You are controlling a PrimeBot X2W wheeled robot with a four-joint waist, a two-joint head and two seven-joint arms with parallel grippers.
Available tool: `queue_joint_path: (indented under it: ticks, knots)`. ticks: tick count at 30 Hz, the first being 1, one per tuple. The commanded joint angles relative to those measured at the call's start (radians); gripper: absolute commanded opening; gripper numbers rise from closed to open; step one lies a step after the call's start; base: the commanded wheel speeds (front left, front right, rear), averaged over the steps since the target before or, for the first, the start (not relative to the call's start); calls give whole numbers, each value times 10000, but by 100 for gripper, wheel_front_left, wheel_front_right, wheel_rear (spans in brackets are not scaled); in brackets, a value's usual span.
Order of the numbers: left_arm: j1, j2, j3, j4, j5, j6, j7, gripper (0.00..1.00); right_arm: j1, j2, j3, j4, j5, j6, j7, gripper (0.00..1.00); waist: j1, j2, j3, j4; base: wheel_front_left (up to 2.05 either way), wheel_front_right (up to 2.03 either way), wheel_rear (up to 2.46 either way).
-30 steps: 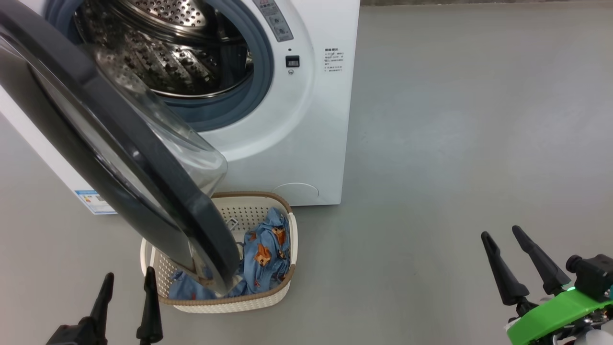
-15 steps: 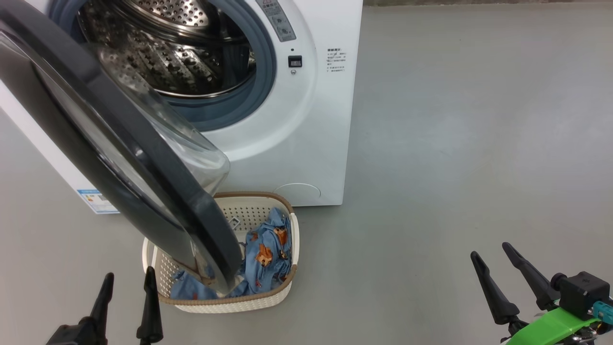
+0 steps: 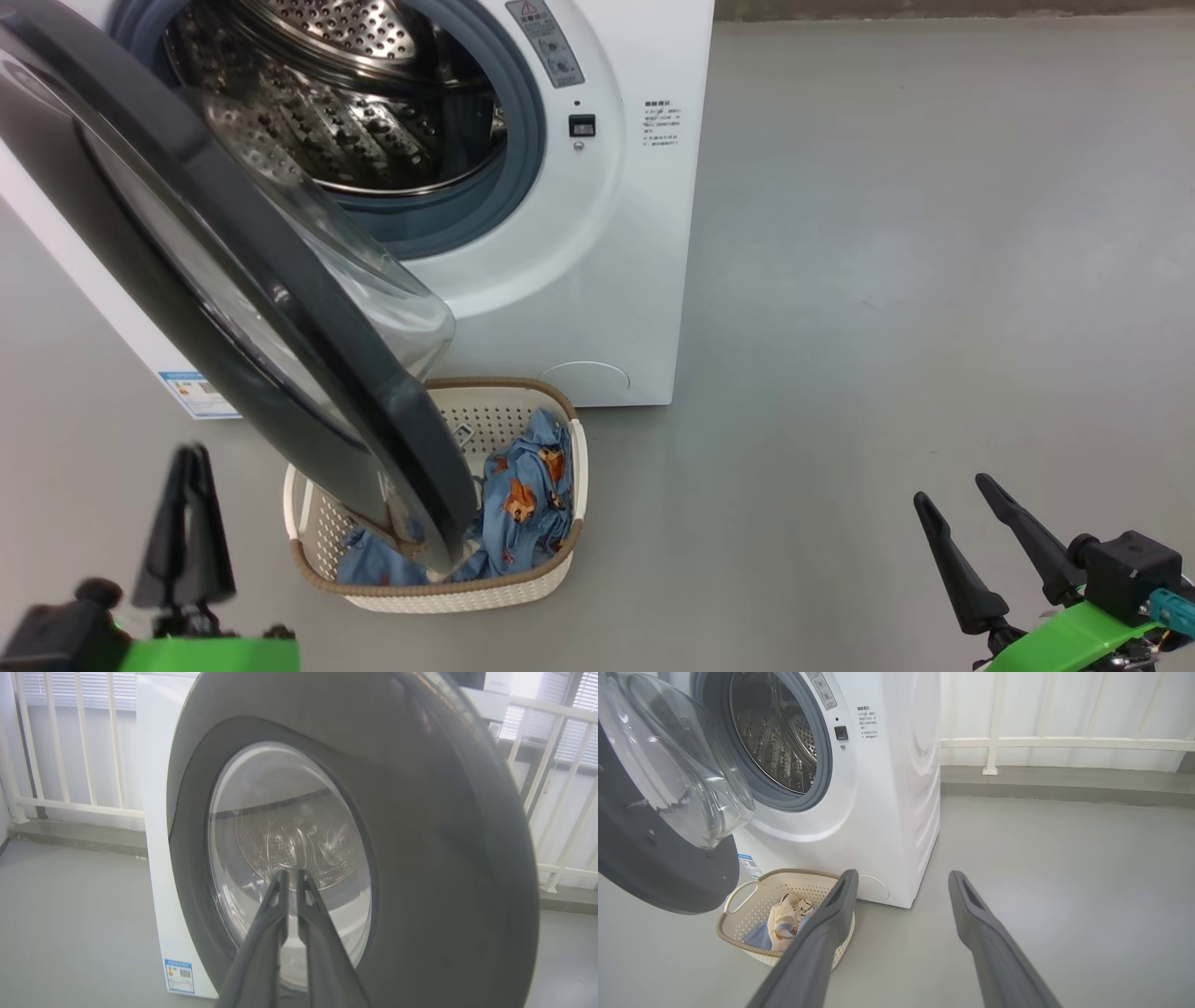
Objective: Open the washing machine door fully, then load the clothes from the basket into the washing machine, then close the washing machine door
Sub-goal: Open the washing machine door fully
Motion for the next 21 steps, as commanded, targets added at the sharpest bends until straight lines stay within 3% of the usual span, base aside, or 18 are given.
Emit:
queue_joint_path:
  ticks: [1, 5, 9, 10, 15, 21]
  knots:
    - [-453, 123, 351, -1020, 218, 53, -63, 0, 18, -205, 95, -188, -81, 56, -122, 100, 0, -1, -13, 0, 0, 0, 0]
    - [-443, 79, -33, -2801, 442, 128, -63, 0, 11, -198, 106, -229, -104, 56, -122, 100, 0, -1, -32, -26, 0, 0, 0]
    - [-254, 56, -1172, -4152, 409, 184, 35, 0, -1, -207, 141, -273, -170, 56, -122, 100, 0, -1, -12, -58, 0, 0, 0]
    - [-254, 56, -1172, -4152, 409, 184, 35, 0, -1, -207, 141, -273, -170, 56, -122, 100, 0, -1, -12, -58, 0, 0, 0]
    - [-249, 49, -2926, -4856, 193, 386, 617, 0, -81, -198, 183, -305, -195, 56, -122, 100, 0, -1, 66, -114, 0, 0, 0]
    - [-564, 47, -4219, -3889, -485, 694, 849, 0, -153, -161, 258, -331, -209, 56, -122, 100, 0, -1, 129, -217, 0, 0, 0]
